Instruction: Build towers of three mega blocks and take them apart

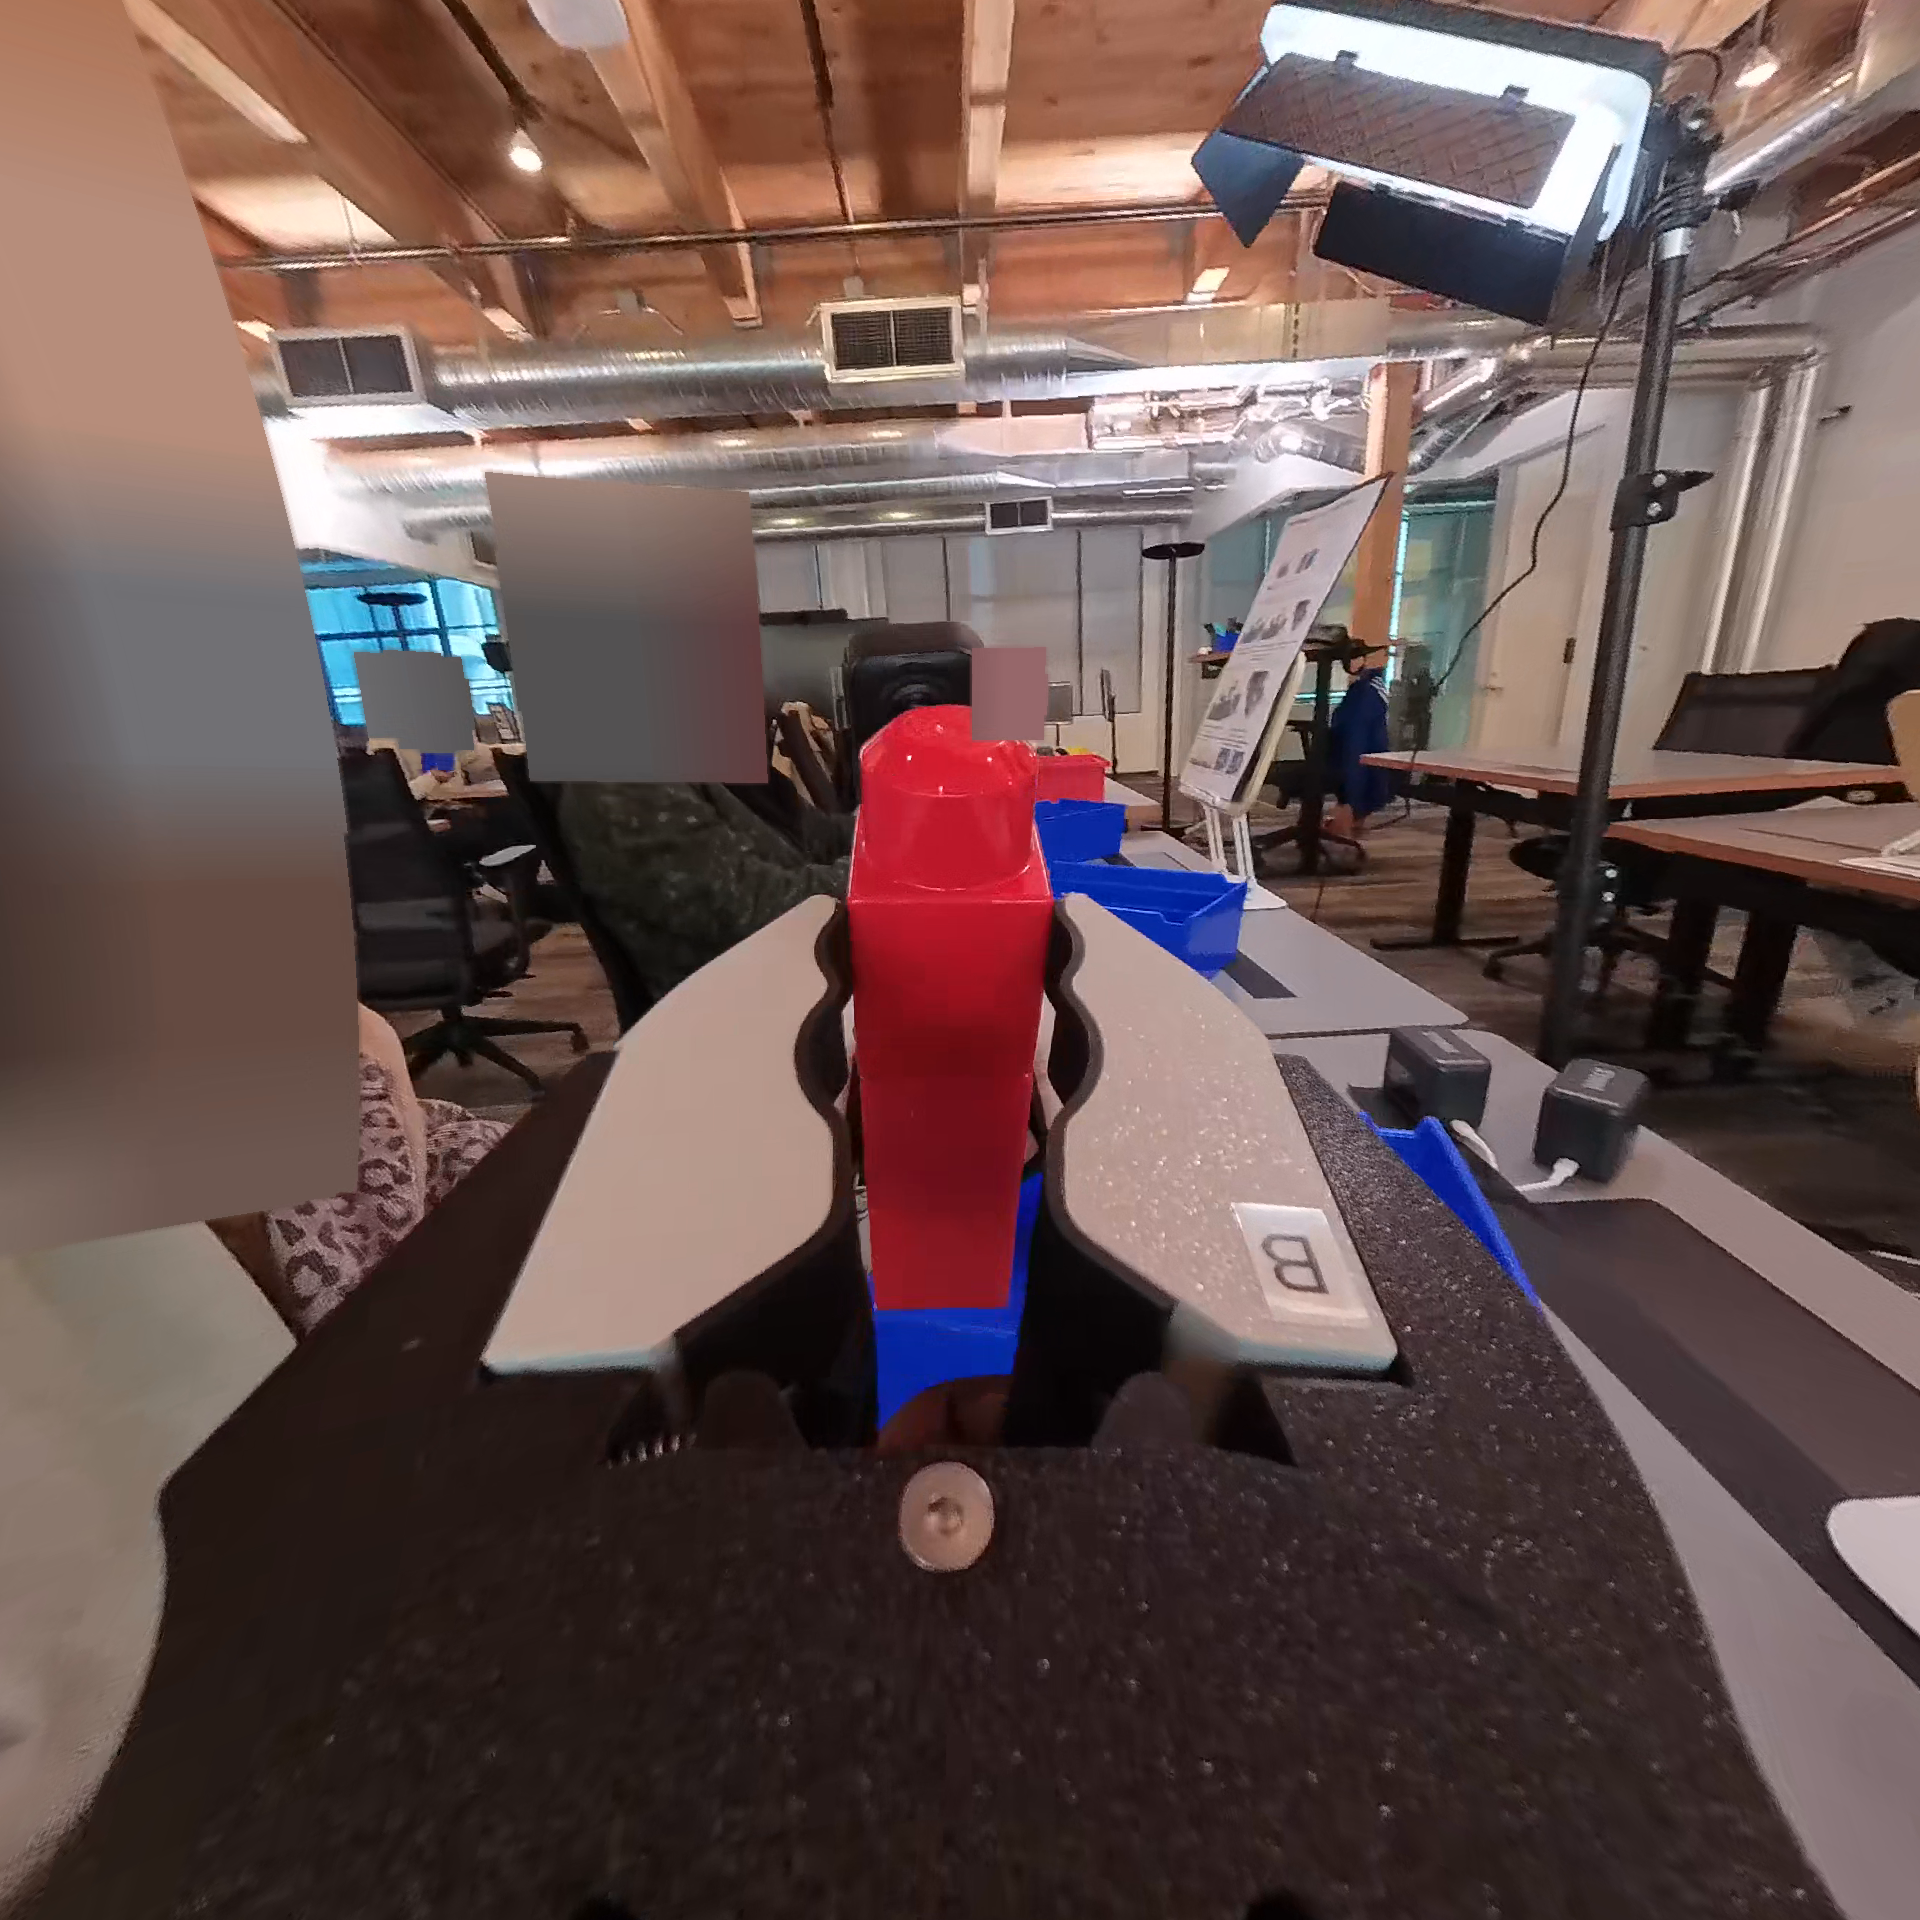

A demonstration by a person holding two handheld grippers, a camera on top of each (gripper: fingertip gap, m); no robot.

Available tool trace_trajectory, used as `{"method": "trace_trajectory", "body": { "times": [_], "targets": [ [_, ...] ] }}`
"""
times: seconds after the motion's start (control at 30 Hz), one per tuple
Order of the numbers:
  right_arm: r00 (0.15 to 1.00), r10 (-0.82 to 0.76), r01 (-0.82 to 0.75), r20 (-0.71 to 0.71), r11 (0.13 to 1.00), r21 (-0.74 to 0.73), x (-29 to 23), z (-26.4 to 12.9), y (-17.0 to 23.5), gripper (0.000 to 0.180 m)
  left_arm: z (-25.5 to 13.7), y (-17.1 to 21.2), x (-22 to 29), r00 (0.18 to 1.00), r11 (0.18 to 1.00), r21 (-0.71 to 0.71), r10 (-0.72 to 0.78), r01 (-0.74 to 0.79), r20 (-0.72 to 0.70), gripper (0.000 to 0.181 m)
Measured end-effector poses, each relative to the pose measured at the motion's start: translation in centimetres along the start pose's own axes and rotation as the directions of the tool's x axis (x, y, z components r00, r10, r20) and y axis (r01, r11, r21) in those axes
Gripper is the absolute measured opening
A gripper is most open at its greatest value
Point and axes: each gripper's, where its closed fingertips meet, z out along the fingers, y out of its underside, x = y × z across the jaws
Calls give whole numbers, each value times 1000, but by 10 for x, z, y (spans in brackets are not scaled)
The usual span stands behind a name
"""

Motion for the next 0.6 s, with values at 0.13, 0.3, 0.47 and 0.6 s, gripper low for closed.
{"method": "trace_trajectory", "body": {
  "times": [0.13, 0.3, 0.47, 0.6],
  "targets": [
    [1000, 8, -9, 25, 1000, 27, -1, 1, 0, 36, 0, 0, -1, 1000, 1000, 1, 15, -15, 10, 36],
    [1000, 1, 0, 32, 1000, -19, -1, -1, 7, 36, -1, 5, -1, 999, 999, -29, 32, -31, 9, 36],
    [999, -25, 28, 36, 995, -94, -4, -5, 15, 36, 0, 12, 1, 998, 995, -83, 57, -56, 10, 36],
    [998, -50, 56, 44, 987, -150, -6, -9, 22, 36, 0, 17, 3, 997, 991, -116, 73, -72, 1, 36]
  ]
}}
